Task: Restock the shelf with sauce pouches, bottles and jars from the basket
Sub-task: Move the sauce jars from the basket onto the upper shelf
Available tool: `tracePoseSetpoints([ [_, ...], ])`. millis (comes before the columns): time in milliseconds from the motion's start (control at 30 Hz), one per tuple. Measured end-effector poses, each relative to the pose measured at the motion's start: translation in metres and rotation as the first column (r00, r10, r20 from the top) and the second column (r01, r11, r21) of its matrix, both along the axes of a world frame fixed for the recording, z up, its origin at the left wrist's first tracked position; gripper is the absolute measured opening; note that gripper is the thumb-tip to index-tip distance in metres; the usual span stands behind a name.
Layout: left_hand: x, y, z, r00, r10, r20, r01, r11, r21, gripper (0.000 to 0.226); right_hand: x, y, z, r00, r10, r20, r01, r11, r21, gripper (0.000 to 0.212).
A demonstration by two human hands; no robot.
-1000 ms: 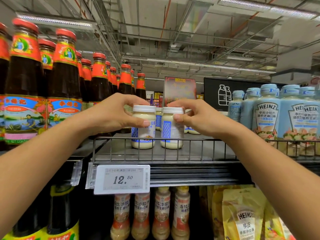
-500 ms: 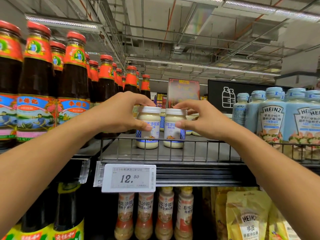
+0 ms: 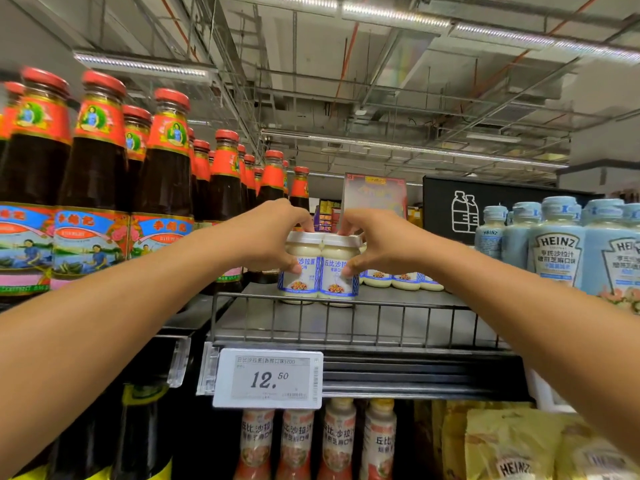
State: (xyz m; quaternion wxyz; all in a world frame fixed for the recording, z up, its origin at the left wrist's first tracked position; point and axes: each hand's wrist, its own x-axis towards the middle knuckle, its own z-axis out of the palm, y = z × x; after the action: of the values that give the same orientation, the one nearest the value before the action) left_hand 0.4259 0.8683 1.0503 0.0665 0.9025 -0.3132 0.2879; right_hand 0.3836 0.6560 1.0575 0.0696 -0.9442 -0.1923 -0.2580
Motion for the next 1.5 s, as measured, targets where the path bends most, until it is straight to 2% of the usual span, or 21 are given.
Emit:
tracePoseSetpoints([
  [200, 0.020, -0.009, 0.007, 0.999, 0.026, -0.038, -0.025, 0.999, 0.041, 0.070, 0.029, 0.009, 0.008, 0.997, -0.078, -0.022, 0.074, 0.985, -0.159, 0.060],
  [400, 0.037, -0.018, 0.011, 0.997, 0.069, -0.023, -0.066, 0.992, 0.110, 0.071, 0.047, 0.005, 0.014, 0.993, -0.116, -0.031, 0.107, 0.970, -0.218, 0.056],
  [633, 0.055, -0.021, 0.015, 0.997, 0.074, -0.017, -0.072, 0.990, 0.119, 0.072, 0.064, 0.001, 0.018, 0.994, -0.111, -0.012, 0.102, 0.950, -0.295, 0.055],
  [967, 0.078, -0.027, 0.014, 0.988, 0.142, 0.065, -0.151, 0.975, 0.164, 0.070, 0.088, 0.001, 0.023, 0.994, -0.108, -0.017, 0.096, 0.935, -0.341, 0.047],
  [1200, 0.087, -0.027, 0.007, 0.961, 0.173, 0.218, -0.221, 0.951, 0.217, 0.067, 0.098, -0.009, 0.012, 0.993, -0.095, 0.063, 0.111, 0.936, -0.334, 0.050],
  [1333, 0.095, -0.026, -0.003, 0.953, 0.197, 0.228, -0.247, 0.944, 0.217, 0.058, 0.107, -0.012, 0.008, 0.989, -0.115, 0.095, 0.141, 0.931, -0.336, 0.053],
  [1500, 0.095, -0.028, -0.009, 0.924, 0.217, 0.315, -0.298, 0.924, 0.241, 0.060, 0.115, -0.013, 0.002, 0.988, -0.151, 0.027, 0.150, 0.914, -0.377, 0.053],
])
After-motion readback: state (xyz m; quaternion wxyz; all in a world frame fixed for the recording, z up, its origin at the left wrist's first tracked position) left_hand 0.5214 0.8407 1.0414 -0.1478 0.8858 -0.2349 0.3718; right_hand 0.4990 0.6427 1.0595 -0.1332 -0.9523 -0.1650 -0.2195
